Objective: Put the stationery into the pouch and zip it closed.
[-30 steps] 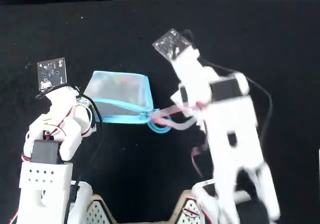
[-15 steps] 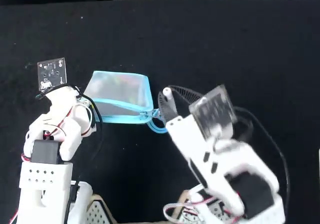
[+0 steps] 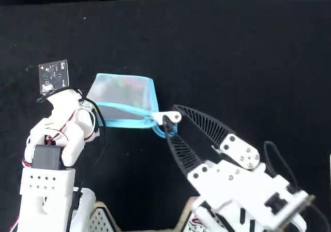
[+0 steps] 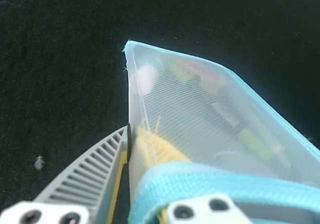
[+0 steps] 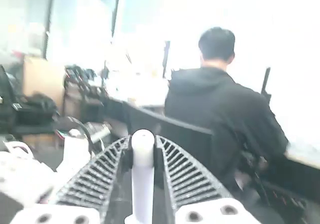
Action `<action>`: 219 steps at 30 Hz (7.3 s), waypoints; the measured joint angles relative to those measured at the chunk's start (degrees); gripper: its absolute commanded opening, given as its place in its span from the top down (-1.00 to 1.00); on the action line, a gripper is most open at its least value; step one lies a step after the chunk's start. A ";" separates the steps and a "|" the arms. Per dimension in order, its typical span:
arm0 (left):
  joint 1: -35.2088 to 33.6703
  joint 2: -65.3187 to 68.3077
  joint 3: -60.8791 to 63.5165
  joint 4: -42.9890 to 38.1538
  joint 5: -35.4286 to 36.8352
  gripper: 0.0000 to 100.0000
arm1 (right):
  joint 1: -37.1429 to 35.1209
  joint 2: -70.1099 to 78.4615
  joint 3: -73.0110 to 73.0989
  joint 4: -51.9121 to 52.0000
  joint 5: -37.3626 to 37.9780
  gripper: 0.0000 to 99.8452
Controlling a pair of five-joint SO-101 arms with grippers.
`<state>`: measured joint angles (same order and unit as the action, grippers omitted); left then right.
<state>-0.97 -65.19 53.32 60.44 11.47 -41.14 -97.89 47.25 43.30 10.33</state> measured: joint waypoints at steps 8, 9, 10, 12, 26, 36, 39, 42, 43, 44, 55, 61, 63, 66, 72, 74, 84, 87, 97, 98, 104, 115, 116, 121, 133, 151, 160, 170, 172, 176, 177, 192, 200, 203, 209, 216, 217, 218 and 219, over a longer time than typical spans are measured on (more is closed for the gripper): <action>0.00 0.00 0.00 0.00 0.00 0.94 | -4.84 0.00 8.00 -12.22 0.00 0.98; 0.00 0.00 0.00 0.00 0.00 0.94 | -5.10 0.00 9.14 -13.89 0.00 0.98; 0.00 0.00 0.00 0.00 0.00 0.94 | -5.27 0.00 10.29 -15.12 0.00 0.98; 0.00 0.00 0.00 0.00 0.00 0.94 | -5.63 0.00 12.04 -16.62 0.00 0.98; 0.00 0.00 0.00 0.00 0.00 0.94 | -5.54 0.09 22.42 -17.85 0.00 0.98; 0.00 0.00 0.00 0.00 0.00 0.94 | -5.71 0.09 34.29 -17.85 12.92 0.98; 0.00 0.00 0.00 0.00 0.00 0.94 | -5.36 0.35 37.98 -18.29 15.30 0.98; 0.00 0.00 0.00 0.00 0.00 0.94 | -5.36 0.35 40.79 -21.19 15.82 0.98; 0.00 0.00 0.00 0.00 0.00 0.94 | -5.36 0.35 41.32 -21.98 15.91 0.98; 0.00 0.00 0.00 0.00 0.00 0.94 | -5.36 0.35 41.41 -22.33 15.91 0.98; 0.00 0.00 0.00 0.00 0.00 0.94 | -5.54 0.35 33.85 -10.99 10.73 0.62; 0.00 0.00 0.00 0.00 0.00 0.94 | -5.45 0.00 24.26 -2.99 8.88 0.62; 0.00 0.00 0.00 0.00 0.00 0.94 | -3.78 0.00 20.57 -0.70 8.88 0.62; 0.00 0.00 0.00 0.00 0.00 0.94 | 2.99 -0.97 16.70 1.49 8.70 0.62; 0.00 0.00 0.00 0.00 0.00 0.94 | 9.41 -0.97 17.23 8.97 8.62 0.62; -0.62 0.00 0.00 0.00 0.00 0.94 | 9.41 -0.97 19.96 10.11 8.70 0.62; -8.62 0.00 0.09 -2.46 4.92 0.94 | 2.37 -0.09 40.53 -0.35 8.62 0.62; -8.70 0.00 0.09 -2.55 5.19 0.94 | 1.23 -0.09 46.24 -8.53 8.62 0.62; -8.70 0.00 0.09 -2.55 5.19 0.94 | 2.37 -0.18 49.76 -22.24 8.62 0.62; -8.70 0.00 0.09 -2.55 5.19 0.94 | 2.73 -0.18 49.76 -22.68 8.62 0.62; -8.70 0.00 0.09 -2.55 5.19 0.94 | 3.08 -0.18 49.76 -23.03 8.62 0.62; -8.70 0.00 0.09 -2.55 5.19 0.94 | 4.22 -0.18 49.76 -18.99 11.96 0.61; -8.70 0.00 0.09 -2.55 5.19 0.94 | 4.13 -0.18 49.76 -18.90 11.96 0.61; -8.70 0.00 0.09 -2.55 5.19 0.94 | 4.13 -0.18 49.76 -18.90 11.96 0.61; -8.70 0.00 0.09 -2.55 5.19 0.94 | 8.97 6.59 39.12 -10.90 8.18 0.61; -8.70 0.00 0.09 -2.55 5.19 0.94 | 4.22 29.36 37.71 -25.93 7.47 0.62; -8.70 0.00 0.09 -2.55 5.19 0.94 | 4.22 37.63 37.71 -34.55 7.47 0.62; -8.70 0.00 0.09 -2.55 5.19 0.93 | 8.00 36.66 35.52 -32.97 7.47 0.98; -8.70 0.00 0.09 -2.55 5.19 0.93 | 8.09 33.76 35.25 -29.89 7.47 0.98; -8.70 0.00 0.09 -2.55 5.19 0.93 | 8.09 23.82 35.16 -21.45 7.56 0.98; -8.70 0.00 0.09 -2.55 5.19 0.93 | 8.09 20.92 35.16 -19.43 7.56 0.98; -8.70 0.00 0.09 -2.55 5.27 0.93 | 5.71 -2.02 43.96 -13.80 7.47 0.98; -8.70 0.00 0.09 -2.55 5.27 0.93 | 3.60 -2.02 44.75 -15.12 7.47 0.98; -8.70 0.00 0.09 -2.55 5.27 0.93 | 3.52 -1.05 44.75 -15.12 7.47 0.88; -8.70 0.00 0.09 -2.55 5.27 0.93 | 3.16 0.70 44.75 -15.12 7.47 0.74; -8.70 0.00 0.09 -2.55 5.27 0.93 | 3.34 0.88 44.75 -15.30 7.38 0.81; -8.70 0.00 0.09 -2.55 5.27 0.93 | 3.25 0.88 44.75 -15.30 7.38 0.81; -8.70 0.00 0.09 -2.55 5.27 0.93 | 3.25 0.88 44.75 -15.30 7.38 0.81; -8.70 0.00 0.09 -2.55 5.27 0.93 | 3.25 0.88 44.75 -15.30 7.38 0.81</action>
<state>-9.67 -65.19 53.41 57.89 16.75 -37.89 -97.01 92.00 28.00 17.71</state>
